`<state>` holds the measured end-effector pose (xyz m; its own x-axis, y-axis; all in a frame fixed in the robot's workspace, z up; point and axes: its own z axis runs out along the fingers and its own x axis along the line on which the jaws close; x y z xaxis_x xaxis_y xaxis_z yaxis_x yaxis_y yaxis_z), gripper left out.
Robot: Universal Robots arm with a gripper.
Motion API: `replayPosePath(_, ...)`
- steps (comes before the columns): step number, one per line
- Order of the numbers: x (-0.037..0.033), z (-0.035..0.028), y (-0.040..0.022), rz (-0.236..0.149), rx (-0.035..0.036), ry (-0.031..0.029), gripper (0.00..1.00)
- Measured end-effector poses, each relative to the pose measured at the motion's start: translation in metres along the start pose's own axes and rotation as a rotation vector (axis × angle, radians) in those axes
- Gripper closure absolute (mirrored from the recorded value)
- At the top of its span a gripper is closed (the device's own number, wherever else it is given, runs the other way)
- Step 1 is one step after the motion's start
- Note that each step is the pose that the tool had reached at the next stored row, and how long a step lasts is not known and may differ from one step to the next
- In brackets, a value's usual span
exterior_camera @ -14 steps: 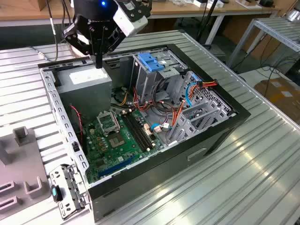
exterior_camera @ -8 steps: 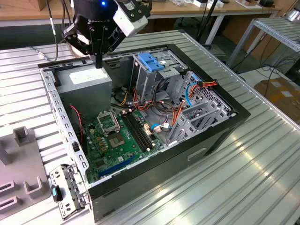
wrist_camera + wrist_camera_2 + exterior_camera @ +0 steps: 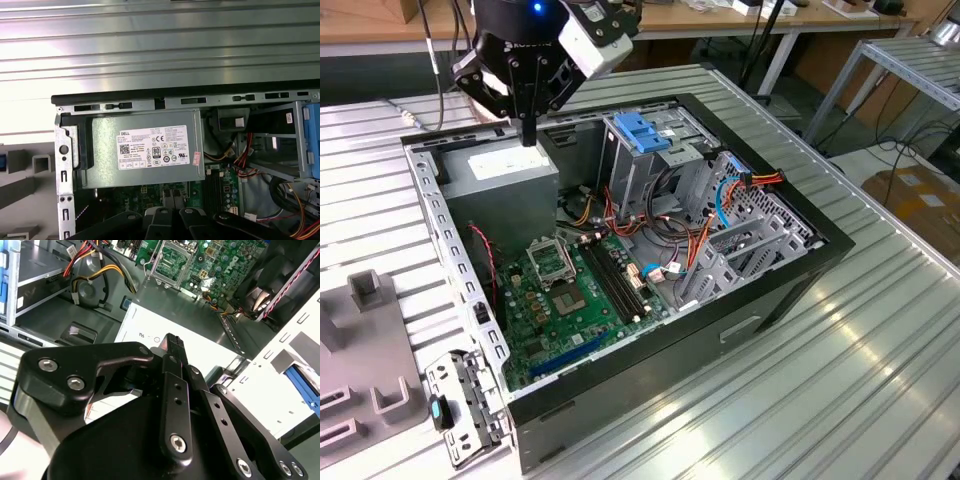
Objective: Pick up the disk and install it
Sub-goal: 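Reach for the disk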
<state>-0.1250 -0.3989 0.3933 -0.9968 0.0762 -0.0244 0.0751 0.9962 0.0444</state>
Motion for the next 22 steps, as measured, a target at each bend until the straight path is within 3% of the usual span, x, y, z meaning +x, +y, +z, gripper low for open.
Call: replayPosePath(22, 0.0103, -0.0003, -0.0008, 0.0, 0.0001, 0.0, 0.89)
